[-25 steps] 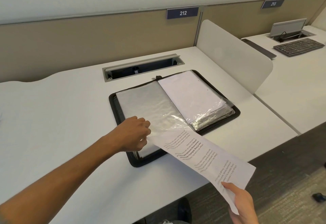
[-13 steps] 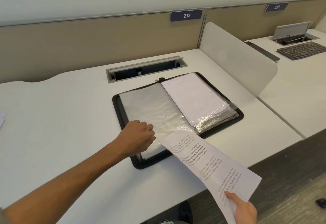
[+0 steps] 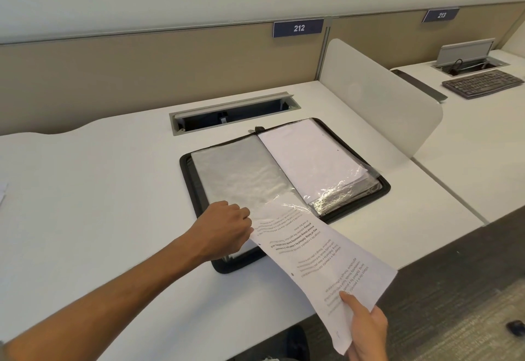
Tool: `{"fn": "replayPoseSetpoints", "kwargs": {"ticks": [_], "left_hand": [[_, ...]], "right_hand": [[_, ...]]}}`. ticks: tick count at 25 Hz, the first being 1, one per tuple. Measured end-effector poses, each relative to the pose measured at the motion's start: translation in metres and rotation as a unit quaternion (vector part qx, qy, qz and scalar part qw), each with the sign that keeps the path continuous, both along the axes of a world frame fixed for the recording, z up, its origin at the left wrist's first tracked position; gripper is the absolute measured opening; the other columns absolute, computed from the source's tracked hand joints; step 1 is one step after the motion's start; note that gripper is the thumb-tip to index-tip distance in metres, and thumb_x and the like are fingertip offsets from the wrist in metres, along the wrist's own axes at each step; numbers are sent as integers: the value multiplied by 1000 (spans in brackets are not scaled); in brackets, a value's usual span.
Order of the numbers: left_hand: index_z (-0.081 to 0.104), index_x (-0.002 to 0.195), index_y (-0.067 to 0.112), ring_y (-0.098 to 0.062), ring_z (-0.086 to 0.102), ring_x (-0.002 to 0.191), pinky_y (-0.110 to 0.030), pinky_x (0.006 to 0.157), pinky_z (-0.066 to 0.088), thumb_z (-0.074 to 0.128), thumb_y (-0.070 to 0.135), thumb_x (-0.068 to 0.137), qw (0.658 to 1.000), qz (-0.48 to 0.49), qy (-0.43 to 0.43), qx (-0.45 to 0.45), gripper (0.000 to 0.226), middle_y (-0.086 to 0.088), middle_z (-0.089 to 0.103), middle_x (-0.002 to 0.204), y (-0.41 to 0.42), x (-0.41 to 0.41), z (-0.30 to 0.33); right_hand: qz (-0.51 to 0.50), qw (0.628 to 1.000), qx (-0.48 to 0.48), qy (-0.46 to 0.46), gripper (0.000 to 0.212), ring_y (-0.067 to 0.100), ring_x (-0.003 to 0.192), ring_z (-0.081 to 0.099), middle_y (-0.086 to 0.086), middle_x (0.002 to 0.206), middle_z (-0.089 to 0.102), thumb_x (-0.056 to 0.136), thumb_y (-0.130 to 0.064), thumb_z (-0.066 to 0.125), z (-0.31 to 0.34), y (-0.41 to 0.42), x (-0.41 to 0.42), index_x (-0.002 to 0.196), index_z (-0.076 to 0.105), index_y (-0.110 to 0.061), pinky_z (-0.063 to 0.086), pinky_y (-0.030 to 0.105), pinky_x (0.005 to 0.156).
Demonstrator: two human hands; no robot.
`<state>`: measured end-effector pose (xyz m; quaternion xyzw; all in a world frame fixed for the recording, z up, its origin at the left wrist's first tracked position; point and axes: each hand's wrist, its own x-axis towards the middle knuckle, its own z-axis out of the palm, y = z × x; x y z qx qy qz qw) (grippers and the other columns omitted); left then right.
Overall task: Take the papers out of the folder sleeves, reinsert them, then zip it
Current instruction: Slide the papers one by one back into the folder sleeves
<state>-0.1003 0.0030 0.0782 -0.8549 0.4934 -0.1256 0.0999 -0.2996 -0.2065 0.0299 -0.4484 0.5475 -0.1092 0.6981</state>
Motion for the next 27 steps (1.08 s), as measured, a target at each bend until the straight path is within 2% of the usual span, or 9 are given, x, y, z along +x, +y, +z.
{"fn": "replayPoseSetpoints", "kwargs": {"ticks": [3,6,8,10,13,16,18,22,27], "left_hand": [[54,50,19,-17,45,42,-23,44,28,74,30,77,1000,-16,-4,0,35,5,48,53,1,-5,-1],[53,51,19,-17,45,44,-24,42,34,70,29,80,1000,-26,-3,1,35,5,49,54,2,-9,-1],[55,55,18,-16,46,44,-26,42,37,64,33,86,1000,-25,0,-10,36,4,51,56,3,-11,-2],[57,58,17,-17,47,45,-28,43,38,58,35,91,999,-22,6,-28,37,3,53,58,4,-13,0],[58,61,17,-16,45,45,-28,43,38,55,35,92,1000,-11,6,-27,36,2,54,61,8,-13,-1],[57,60,18,-15,45,44,-27,42,36,52,34,92,1000,-5,9,-30,36,3,54,60,11,-14,-6],[57,59,18,-16,45,44,-27,42,36,43,34,93,999,-2,6,-41,40,3,53,60,10,-15,-7],[61,61,18,-16,47,45,-25,43,34,40,36,92,998,-1,-6,-63,42,3,55,62,8,-20,-6],[65,70,18,-15,50,46,-23,44,35,34,38,94,996,5,-8,-91,44,2,59,68,8,-28,-12]], "right_hand": [[32,998,14,-52,36,32,104,61,11,111,65,90,4,61,-2,15,19,124,57,-8,47,53,98],[86,992,32,-83,42,27,109,61,6,119,65,92,-2,60,-4,28,46,132,51,-15,46,52,101],[118,986,61,-103,41,27,107,62,7,118,66,94,-6,57,-4,33,69,133,49,-15,51,48,96],[153,979,72,-113,29,26,101,65,7,111,68,97,-11,51,0,38,88,125,54,-19,56,39,80],[125,986,48,-103,26,23,87,62,7,101,68,96,-11,45,0,44,94,118,57,-18,49,32,62],[87,989,24,-116,30,21,88,61,6,108,68,95,-5,51,-7,42,85,120,56,-20,48,29,62],[105,988,25,-110,29,19,87,62,5,110,68,94,-4,57,-10,41,92,119,59,-18,50,27,63],[144,984,27,-102,21,14,68,63,6,95,70,91,-1,63,-5,49,128,111,62,-9,52,23,56],[163,979,47,-118,12,16,65,64,9,88,69,90,1,65,-5,56,171,100,62,-5,54,21,55]]}}
